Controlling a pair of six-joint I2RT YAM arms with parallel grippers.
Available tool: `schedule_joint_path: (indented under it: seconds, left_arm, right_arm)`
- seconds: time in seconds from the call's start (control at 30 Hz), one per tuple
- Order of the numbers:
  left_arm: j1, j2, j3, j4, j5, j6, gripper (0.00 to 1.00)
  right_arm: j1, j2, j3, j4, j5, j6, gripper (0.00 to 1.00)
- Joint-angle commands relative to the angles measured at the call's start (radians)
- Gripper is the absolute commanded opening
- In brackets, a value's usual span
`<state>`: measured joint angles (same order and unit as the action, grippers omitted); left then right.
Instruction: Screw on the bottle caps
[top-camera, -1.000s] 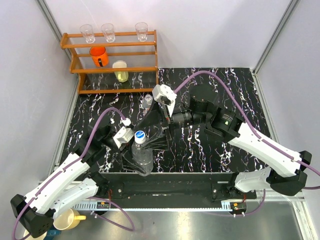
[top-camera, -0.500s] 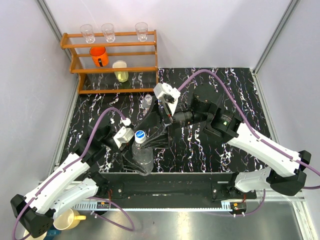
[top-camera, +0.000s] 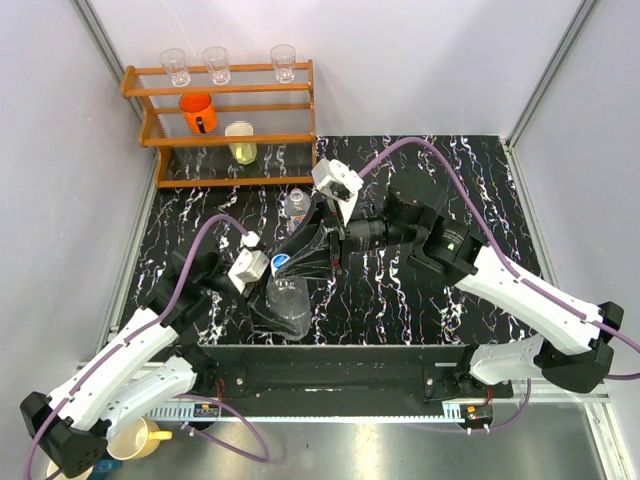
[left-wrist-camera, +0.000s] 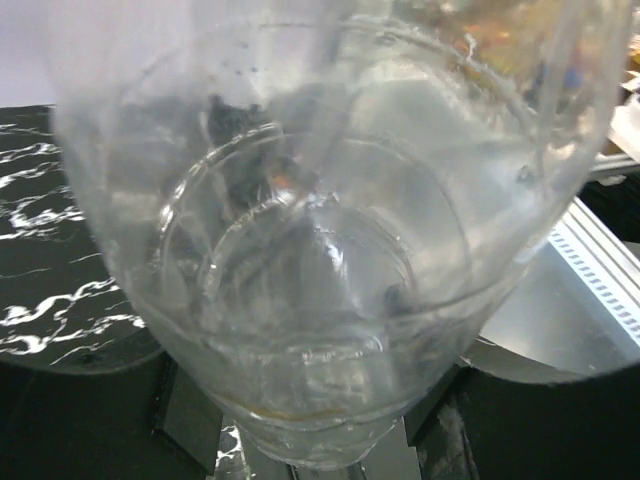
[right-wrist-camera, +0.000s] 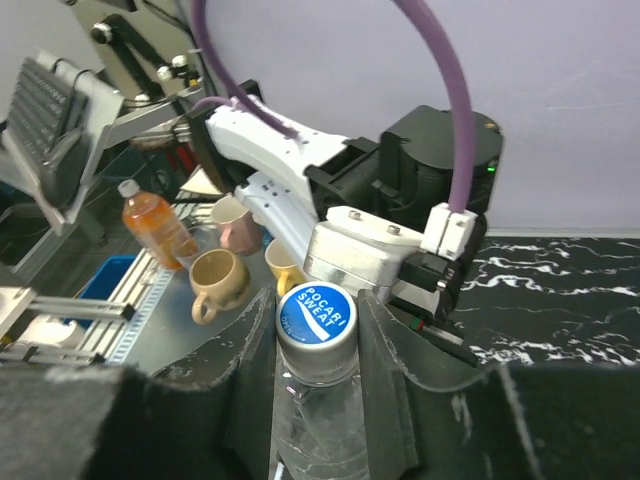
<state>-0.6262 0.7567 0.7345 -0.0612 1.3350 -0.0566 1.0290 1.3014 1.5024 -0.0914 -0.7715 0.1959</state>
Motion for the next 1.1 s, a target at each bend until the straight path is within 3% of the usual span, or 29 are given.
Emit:
schedule_joint_path:
  seconds: [0.0,0.17,0.4,0.57,0.7,0.77,0.83,0.93,1.07]
  left_arm:
    - [0.022,-0.007,0.034,0.058,-0.234,-0.002,0.32]
    - [0.032,-0.007,0.031,0.057,-0.431,0.047,0.29]
    - [0.04,-0.02,0.014,0.078,-0.735,0.049,0.29]
    - [0.042,-0.02,0.016,0.043,-0.858,0.049,0.31]
    - [0.04,-0.022,0.017,0.006,-1.009,0.077,0.29]
    - [0.042,-0.028,0.016,-0.003,-1.039,0.075,0.28]
    - [0.042,-0.028,0.013,-0.009,-1.031,0.075,0.28]
    - [0.042,-0.034,0.005,-0.008,-0.969,0.074,0.28]
    - [0.042,-0.043,-0.015,0.02,-0.824,0.067,0.28]
  right_arm:
    - [0.005,-0.042,-0.014,-0.056,0.151,-0.026,0.19]
    - [0.005,-0.07,-0.062,-0.091,0.285,-0.055,0.17]
    - [0.008,-0.048,-0.088,-0.107,0.59,-0.032,0.12]
    - [0.045,0.002,-0.064,-0.116,0.77,-0.012,0.08]
    - [0.112,0.079,0.031,-0.18,1.128,-0.004,0.08]
    - [0.138,0.122,0.056,-0.189,1.224,-0.006,0.11]
    - [0.158,0.143,0.082,-0.188,1.284,-0.01,0.25]
    - [0.158,0.112,0.087,-0.173,1.261,-0.019,0.61]
    - [0.123,-0.026,-0.005,-0.05,1.105,-0.03,0.83]
